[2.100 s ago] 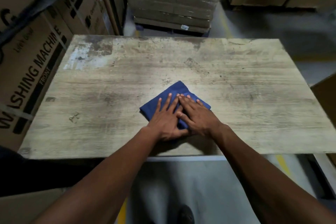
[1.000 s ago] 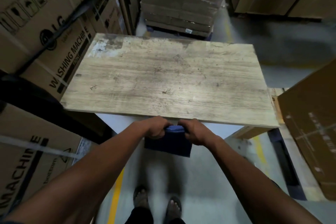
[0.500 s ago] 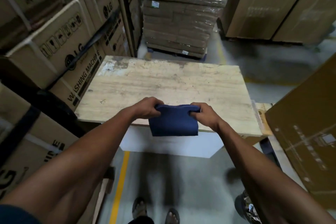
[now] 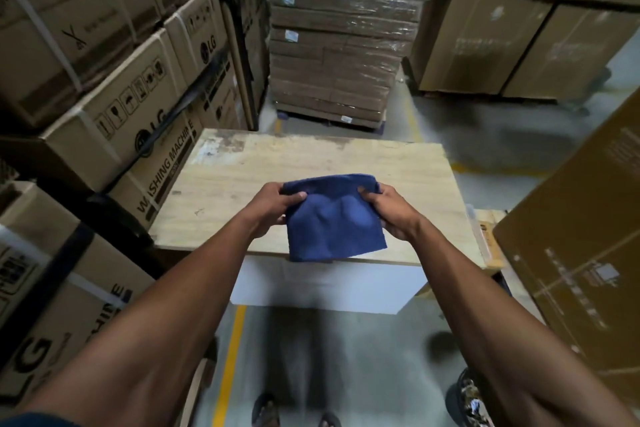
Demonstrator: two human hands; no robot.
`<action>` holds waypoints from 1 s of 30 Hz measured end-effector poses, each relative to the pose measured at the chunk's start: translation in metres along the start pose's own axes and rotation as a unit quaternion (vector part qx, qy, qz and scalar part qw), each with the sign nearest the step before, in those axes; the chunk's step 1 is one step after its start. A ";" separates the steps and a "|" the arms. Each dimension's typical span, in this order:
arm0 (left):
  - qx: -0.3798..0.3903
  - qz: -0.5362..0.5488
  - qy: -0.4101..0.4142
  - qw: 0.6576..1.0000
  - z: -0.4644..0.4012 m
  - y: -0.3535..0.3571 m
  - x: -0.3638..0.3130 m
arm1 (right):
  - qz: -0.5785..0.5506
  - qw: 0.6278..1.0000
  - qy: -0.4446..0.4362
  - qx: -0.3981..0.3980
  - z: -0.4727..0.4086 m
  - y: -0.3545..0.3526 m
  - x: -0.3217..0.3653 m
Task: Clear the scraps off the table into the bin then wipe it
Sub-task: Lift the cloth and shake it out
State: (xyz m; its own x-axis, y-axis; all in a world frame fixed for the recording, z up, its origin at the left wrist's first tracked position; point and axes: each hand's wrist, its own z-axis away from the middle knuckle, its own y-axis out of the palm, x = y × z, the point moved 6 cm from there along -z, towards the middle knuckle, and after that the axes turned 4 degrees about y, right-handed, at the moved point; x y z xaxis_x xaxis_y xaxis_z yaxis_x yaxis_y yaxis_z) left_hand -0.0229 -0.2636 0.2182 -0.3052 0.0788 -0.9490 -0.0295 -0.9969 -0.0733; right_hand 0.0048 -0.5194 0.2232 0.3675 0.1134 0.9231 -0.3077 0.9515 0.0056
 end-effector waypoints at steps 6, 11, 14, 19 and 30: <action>0.063 0.080 -0.039 0.994 0.002 0.007 -0.020 | -0.094 0.995 0.001 0.010 -0.003 -0.004 0.022; 0.060 0.040 -0.034 0.997 -0.011 0.005 -0.021 | -0.152 0.987 0.036 0.030 -0.007 -0.008 0.021; 0.047 0.048 -0.036 0.997 -0.020 -0.001 -0.028 | -0.178 0.979 0.054 0.079 0.000 -0.012 0.023; 0.084 0.067 -0.023 0.994 -0.023 -0.005 -0.037 | -0.131 0.989 0.037 0.057 -0.001 -0.016 0.029; 0.073 -0.017 0.098 0.992 -0.054 -0.022 -0.105 | -0.042 0.990 -0.100 -0.089 -0.017 -0.040 0.086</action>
State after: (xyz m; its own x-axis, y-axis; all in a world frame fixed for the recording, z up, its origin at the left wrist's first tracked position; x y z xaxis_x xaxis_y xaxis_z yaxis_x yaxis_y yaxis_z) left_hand 0.0610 -0.2503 0.3026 -0.1119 0.0950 -0.9892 -0.1787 -0.9811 -0.0741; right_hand 0.0638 -0.5424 0.2958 0.1987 -0.0105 0.9800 -0.1175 0.9925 0.0345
